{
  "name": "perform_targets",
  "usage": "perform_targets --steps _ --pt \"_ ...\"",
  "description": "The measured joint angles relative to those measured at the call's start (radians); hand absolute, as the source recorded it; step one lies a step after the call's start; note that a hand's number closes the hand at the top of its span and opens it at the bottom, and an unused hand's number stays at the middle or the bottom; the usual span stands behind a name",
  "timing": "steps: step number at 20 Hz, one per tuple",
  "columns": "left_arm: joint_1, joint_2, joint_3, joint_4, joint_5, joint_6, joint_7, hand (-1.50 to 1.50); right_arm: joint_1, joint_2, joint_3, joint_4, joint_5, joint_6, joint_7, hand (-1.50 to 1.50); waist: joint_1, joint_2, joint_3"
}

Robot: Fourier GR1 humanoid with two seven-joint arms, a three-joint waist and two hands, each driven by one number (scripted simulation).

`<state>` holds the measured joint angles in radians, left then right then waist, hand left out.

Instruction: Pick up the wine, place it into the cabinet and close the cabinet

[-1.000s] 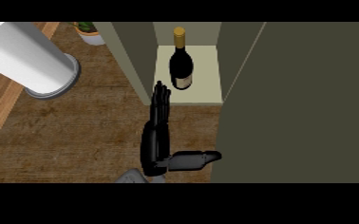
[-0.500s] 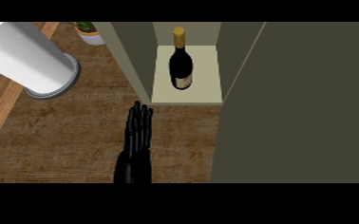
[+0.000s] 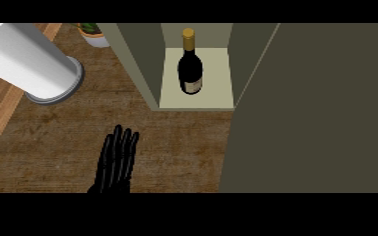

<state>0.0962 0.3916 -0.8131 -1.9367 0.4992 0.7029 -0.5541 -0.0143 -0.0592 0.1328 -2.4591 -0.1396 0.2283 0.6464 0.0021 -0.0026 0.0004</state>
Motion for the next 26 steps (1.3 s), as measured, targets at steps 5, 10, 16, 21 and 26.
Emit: perform_targets --steps 5,10,16,21,26 --pt "0.074 0.094 0.052 -0.086 0.022 -0.069 -0.001 -1.5 0.033 0.005 0.045 -0.003 -0.008 0.026 0.003 1.5 0.0 0.0 0.0" --pt "0.136 0.167 0.152 -0.119 0.084 -0.15 -0.022 -1.5 0.092 0.041 0.139 0.0 -0.022 0.023 0.043 1.5 0.002 0.0 -0.001" --pt "0.197 0.23 0.279 -0.163 0.151 -0.219 -0.031 -1.5 0.138 0.058 0.274 0.011 -0.029 0.013 0.085 1.5 0.002 -0.002 -0.001" --pt "0.269 0.275 0.391 -0.175 0.218 -0.298 -0.053 -1.5 0.13 0.06 0.419 0.007 -0.016 0.03 0.091 1.5 0.004 -0.004 -0.001" --pt "0.317 0.317 0.495 -0.188 0.281 -0.364 -0.033 -1.5 0.109 0.059 0.54 -0.004 0.044 -0.044 0.112 1.5 0.002 -0.005 -0.002"
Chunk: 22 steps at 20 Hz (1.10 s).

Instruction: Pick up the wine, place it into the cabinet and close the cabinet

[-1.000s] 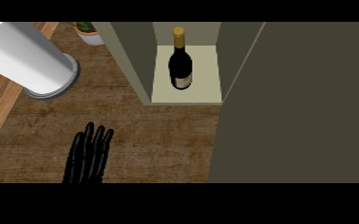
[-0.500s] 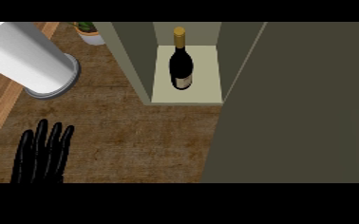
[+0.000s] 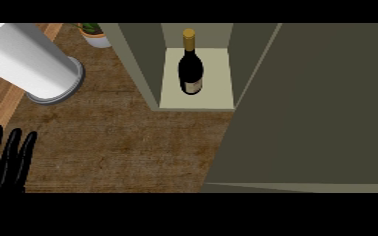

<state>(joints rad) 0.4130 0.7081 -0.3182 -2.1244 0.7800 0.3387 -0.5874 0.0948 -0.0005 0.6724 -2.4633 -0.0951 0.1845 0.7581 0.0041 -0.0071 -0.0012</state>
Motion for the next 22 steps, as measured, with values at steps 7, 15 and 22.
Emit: perform_targets --steps 7,15,22 --pt "0.025 0.045 0.131 0.026 0.074 -0.097 0.026 -1.5 -0.014 -0.04 0.079 -0.006 0.086 -0.153 -0.019 1.5 -0.003 -0.003 -0.001" --pt "0.009 0.06 0.198 0.085 0.114 -0.179 0.047 -1.5 -0.142 -0.045 0.165 0.056 0.179 -0.306 -0.059 1.5 0.0 -0.002 -0.003" --pt "-0.005 0.069 0.239 0.058 0.171 -0.214 0.11 -1.5 -0.323 -0.141 0.214 0.073 0.241 -0.469 -0.028 1.5 0.013 0.0 -0.002"
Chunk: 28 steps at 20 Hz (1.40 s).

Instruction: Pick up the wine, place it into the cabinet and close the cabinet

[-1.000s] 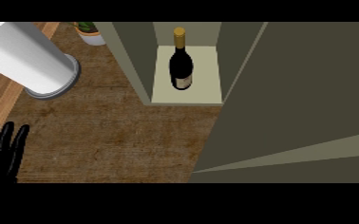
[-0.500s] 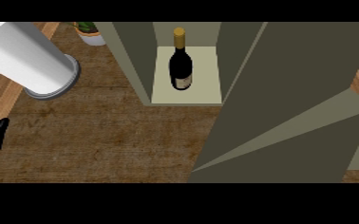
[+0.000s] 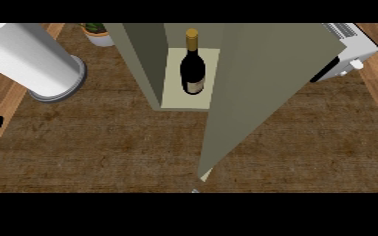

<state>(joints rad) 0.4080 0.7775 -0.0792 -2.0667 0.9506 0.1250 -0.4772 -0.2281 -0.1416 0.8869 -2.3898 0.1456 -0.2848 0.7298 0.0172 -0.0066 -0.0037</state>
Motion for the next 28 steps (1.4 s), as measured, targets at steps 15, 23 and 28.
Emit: perform_targets --steps 15,23,28 --pt "-0.098 -0.061 -0.029 0.047 -0.021 0.002 0.045 -1.5 -0.584 0.101 -0.143 0.37 -0.262 -0.225 -0.003 1.5 0.025 0.011 0.001" --pt "-0.129 -0.102 -0.039 0.053 -0.053 0.03 0.067 -1.5 -0.895 0.136 -0.29 0.741 -0.346 -0.209 -0.118 1.5 0.017 0.011 0.002" --pt "-0.12 -0.114 -0.018 0.055 -0.063 0.02 0.078 -1.5 -0.97 0.134 -0.379 0.946 -0.334 -0.138 -0.216 1.5 0.012 0.01 0.002"
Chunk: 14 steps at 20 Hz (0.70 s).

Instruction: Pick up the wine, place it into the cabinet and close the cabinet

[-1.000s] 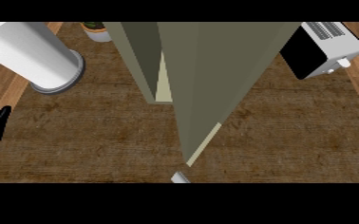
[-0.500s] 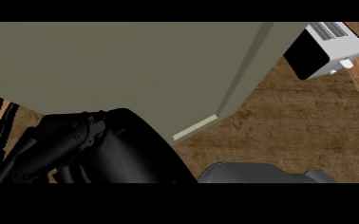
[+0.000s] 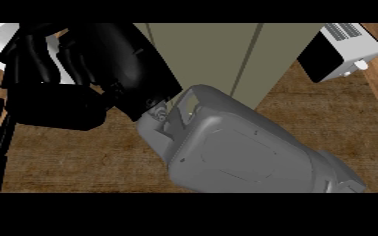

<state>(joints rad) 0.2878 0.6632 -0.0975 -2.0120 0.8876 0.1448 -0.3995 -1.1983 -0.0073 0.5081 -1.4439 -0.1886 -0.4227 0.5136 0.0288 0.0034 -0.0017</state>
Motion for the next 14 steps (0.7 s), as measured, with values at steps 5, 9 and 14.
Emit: perform_targets --steps 5,9,14 --pt "-0.01 -0.023 0.01 0.012 -0.021 -0.005 0.016 -1.5 -0.018 0.006 -0.07 0.164 -0.02 0.067 -0.101 1.5 -0.005 -0.003 0.0" --pt "-0.011 -0.039 0.004 -0.014 -0.047 0.014 0.037 -1.5 -0.036 0.008 -0.112 0.247 -0.038 0.14 -0.161 1.5 -0.004 -0.013 0.0" --pt "-0.018 -0.043 0.025 -0.003 -0.052 -0.005 0.045 -1.5 -0.032 0.001 -0.136 0.306 -0.044 0.212 -0.249 1.5 0.001 -0.028 -0.004"
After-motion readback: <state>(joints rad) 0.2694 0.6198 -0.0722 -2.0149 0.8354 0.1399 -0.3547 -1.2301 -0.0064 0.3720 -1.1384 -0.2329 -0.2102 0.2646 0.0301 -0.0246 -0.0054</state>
